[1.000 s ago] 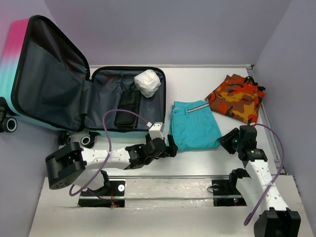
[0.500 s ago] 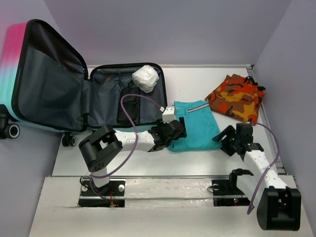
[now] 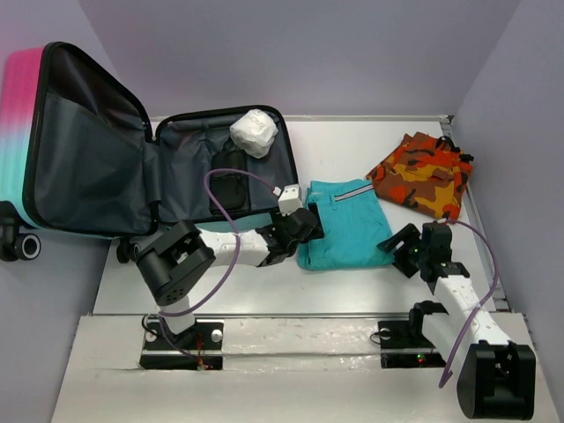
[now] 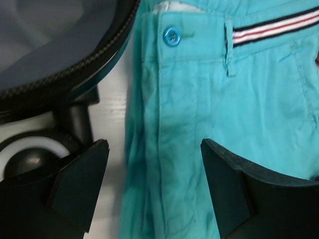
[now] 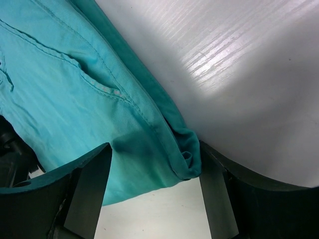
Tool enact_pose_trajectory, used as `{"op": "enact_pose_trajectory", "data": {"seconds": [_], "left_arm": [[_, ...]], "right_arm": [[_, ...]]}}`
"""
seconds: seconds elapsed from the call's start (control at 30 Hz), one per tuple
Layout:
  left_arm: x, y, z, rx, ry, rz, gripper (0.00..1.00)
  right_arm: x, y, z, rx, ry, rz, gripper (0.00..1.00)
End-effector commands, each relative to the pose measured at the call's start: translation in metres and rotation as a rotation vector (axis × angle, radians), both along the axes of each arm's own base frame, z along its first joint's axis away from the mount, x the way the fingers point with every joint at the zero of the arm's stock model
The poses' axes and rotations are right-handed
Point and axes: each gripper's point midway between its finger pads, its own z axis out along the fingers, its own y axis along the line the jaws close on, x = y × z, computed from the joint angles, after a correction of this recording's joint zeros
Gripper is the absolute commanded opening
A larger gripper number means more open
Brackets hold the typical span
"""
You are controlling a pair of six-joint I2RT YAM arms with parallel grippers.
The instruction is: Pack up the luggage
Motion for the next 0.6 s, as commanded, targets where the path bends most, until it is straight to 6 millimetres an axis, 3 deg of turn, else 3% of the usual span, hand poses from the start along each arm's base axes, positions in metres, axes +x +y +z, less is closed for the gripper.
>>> {"op": "enact_pose_trajectory", "data": {"seconds": [0.0, 0.07, 0.13, 0.23, 0.43, 0.47, 0.5, 0.57], "left_arm": [[-0.007, 0.027, 0.018, 0.055, -0.054, 0.053, 0.9], [-0.019, 0.003, 0.042, 0.034, -0.085, -0.005, 0.9], [-0.026, -0.011, 0.054, 0.01, -0.096, -0.033, 0.9], [-0.02, -0.025, 0.058, 0.001, -0.096, -0.042, 0.9], [0.013, -0.028, 0.046, 0.073, -0.091, 0.01, 0.9], [0.015, -0.029, 0.043, 0.078, -0.087, 0.012, 0.9], [0.015, -0.03, 0.042, 0.08, -0.085, 0.012, 0.9], [0.017, -0.03, 0.037, 0.087, -0.078, 0.014, 0.9]], "right_arm": [[0.002, 0.0, 0.003, -0.009, -0.038, 0.013, 0.74], [0.003, 0.0, 0.003, -0.01, -0.027, 0.012, 0.74], [0.005, -0.002, 0.005, -0.017, -0.033, 0.006, 0.74], [0.005, -0.011, 0.005, -0.056, -0.031, -0.03, 0.71], [0.005, -0.014, -0.006, -0.027, 0.006, -0.107, 0.43], [0.006, -0.018, -0.006, -0.044, 0.01, -0.12, 0.25], [0.007, -0.02, -0.005, -0.055, 0.018, -0.126, 0.17], [0.002, -0.025, -0.001, -0.081, 0.031, -0.143, 0.09]]}}
